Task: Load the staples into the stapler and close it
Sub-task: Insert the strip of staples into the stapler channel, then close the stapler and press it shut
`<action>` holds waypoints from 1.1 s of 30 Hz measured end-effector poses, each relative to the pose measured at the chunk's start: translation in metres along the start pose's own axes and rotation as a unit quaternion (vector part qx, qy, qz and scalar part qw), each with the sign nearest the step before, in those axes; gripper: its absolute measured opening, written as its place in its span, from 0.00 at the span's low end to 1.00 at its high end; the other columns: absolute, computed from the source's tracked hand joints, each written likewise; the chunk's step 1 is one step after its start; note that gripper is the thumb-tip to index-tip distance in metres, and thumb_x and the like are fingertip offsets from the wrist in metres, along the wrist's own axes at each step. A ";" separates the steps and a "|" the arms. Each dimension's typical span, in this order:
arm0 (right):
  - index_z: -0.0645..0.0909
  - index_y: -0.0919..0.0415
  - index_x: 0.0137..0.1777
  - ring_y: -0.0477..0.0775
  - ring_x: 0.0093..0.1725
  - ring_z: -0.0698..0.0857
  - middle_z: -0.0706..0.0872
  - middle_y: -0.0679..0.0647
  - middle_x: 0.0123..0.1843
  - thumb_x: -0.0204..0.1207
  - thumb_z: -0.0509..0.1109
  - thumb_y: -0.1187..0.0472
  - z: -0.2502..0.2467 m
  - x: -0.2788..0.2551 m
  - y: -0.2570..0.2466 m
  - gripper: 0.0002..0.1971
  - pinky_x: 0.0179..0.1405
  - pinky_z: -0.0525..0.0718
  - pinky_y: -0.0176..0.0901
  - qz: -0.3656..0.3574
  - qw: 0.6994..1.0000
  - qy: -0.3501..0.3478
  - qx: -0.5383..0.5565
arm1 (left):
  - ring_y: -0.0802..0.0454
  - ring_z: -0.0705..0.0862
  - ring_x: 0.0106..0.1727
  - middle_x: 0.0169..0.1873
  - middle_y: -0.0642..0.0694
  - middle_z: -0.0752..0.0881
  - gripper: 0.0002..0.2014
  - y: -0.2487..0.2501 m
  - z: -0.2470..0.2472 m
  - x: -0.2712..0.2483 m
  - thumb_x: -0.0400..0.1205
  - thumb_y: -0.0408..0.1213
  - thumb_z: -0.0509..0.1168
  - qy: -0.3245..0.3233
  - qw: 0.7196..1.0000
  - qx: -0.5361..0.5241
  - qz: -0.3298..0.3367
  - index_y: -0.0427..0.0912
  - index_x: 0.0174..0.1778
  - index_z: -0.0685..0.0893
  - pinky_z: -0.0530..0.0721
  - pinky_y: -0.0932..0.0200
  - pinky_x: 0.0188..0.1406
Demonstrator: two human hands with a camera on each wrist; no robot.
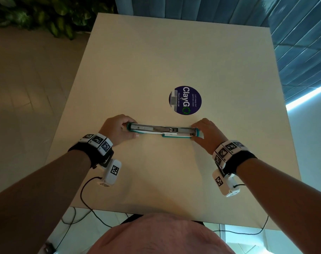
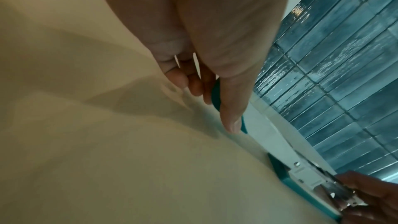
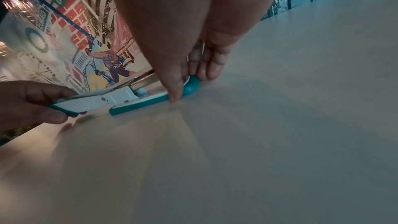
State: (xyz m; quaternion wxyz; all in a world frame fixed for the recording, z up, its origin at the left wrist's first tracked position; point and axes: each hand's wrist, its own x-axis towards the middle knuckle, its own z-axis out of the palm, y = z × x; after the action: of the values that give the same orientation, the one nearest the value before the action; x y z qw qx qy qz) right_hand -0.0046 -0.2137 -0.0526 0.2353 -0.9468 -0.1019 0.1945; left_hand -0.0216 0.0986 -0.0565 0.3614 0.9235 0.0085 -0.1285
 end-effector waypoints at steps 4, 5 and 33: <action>0.77 0.60 0.63 0.59 0.61 0.78 0.80 0.59 0.59 0.72 0.73 0.61 -0.001 0.003 0.001 0.20 0.65 0.78 0.52 0.002 1.000 -0.011 0.002 | 0.52 0.85 0.49 0.47 0.50 0.89 0.17 0.019 -0.015 -0.002 0.66 0.39 0.79 0.000 0.999 -0.009 0.033 0.51 0.49 0.86 0.84 0.57 0.49; 0.77 0.60 0.63 0.59 0.61 0.77 0.80 0.59 0.59 0.72 0.72 0.61 -0.001 0.003 0.001 0.20 0.65 0.77 0.51 0.002 1.000 -0.012 0.000 | 0.53 0.85 0.49 0.47 0.51 0.90 0.16 0.025 -0.018 -0.003 0.67 0.39 0.79 -0.002 0.999 -0.010 0.046 0.52 0.49 0.85 0.84 0.57 0.50; 0.80 0.62 0.57 0.59 0.55 0.80 0.81 0.61 0.56 0.69 0.75 0.60 -0.002 0.000 0.006 0.17 0.59 0.79 0.52 0.014 0.999 0.006 0.039 | 0.42 0.83 0.47 0.46 0.43 0.85 0.16 0.133 0.072 0.042 0.72 0.42 0.70 -0.163 0.964 0.137 0.158 0.45 0.55 0.85 0.83 0.47 0.47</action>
State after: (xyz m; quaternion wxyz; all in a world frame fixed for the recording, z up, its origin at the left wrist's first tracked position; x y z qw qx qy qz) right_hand -0.0031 -0.2192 -0.0542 0.2700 -0.9394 -0.0799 0.1958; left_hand 0.0168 -0.0514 -0.0292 0.2432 0.9203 -0.2142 -0.2189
